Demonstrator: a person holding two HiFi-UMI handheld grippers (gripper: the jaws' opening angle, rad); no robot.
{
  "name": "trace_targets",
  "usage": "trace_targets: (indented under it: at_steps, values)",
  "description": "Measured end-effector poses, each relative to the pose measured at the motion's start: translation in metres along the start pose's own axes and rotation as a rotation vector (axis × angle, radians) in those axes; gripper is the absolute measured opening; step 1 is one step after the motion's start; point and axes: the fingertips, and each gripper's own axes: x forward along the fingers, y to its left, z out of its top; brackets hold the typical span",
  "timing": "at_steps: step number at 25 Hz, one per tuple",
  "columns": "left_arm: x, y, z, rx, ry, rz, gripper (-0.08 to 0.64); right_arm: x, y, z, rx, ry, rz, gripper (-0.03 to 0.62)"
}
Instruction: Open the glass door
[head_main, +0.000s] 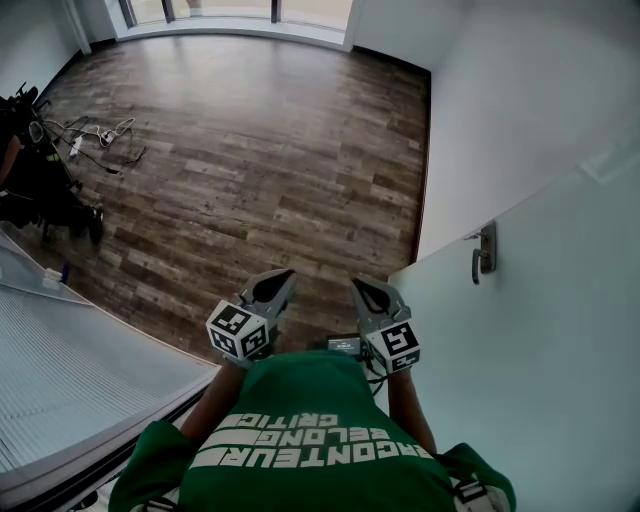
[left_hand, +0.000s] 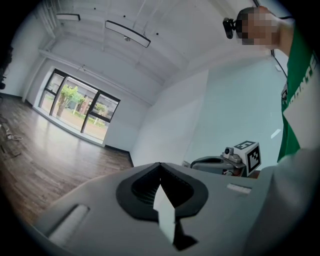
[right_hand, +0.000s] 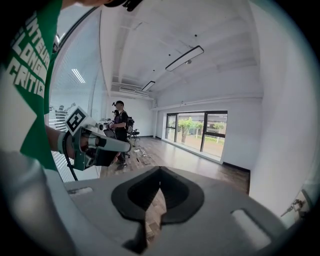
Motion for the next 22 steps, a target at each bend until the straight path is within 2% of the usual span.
trace_targets:
  at_steps: [22]
  values:
    - [-0.011,0.010,0.000,-0.011,0.000,0.039,0.017,0.002,0.000,-0.006,0.025,0.015,-0.010,-0.006]
